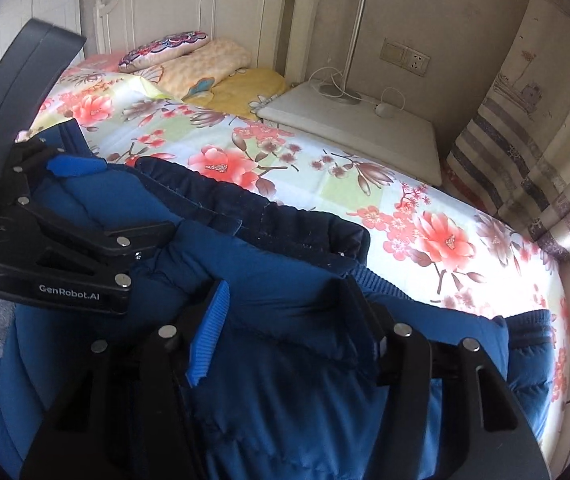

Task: Fold large clothes
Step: 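Lower the folded hem onto the jacket body with both tools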

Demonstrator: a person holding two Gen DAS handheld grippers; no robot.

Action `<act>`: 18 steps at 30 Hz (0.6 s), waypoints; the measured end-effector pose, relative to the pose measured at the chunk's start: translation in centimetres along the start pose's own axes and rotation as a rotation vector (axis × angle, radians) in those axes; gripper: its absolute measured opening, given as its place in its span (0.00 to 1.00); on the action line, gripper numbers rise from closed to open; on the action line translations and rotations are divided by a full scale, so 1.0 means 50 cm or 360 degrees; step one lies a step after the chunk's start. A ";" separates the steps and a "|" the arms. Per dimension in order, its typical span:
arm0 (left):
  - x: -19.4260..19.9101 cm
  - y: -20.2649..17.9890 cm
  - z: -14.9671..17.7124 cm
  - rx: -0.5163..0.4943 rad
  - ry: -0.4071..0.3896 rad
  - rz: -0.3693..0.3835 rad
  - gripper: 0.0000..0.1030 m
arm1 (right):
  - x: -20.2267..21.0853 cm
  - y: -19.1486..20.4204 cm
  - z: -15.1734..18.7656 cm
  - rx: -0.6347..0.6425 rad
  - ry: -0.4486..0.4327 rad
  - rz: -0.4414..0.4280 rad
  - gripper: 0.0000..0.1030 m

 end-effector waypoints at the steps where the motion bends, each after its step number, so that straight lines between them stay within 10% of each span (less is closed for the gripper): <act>1: -0.001 0.001 0.002 0.0006 -0.0007 0.0006 0.96 | 0.000 -0.002 0.002 -0.0004 -0.0002 -0.0005 0.57; 18: 0.075 0.068 -0.007 0.0057 -0.0079 -0.0060 0.96 | 0.030 -0.069 0.004 -0.0113 0.0003 0.0057 0.60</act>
Point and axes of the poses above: each gripper's, at about its wrist camera, not at the fingertips, and x roughly against the way its jaws point, y to its left, z to its underside, the point moved 4 cm from there along -x, roughly the way its jaws point, and after that the axes turned 4 degrees about z, right-handed, at the moved point
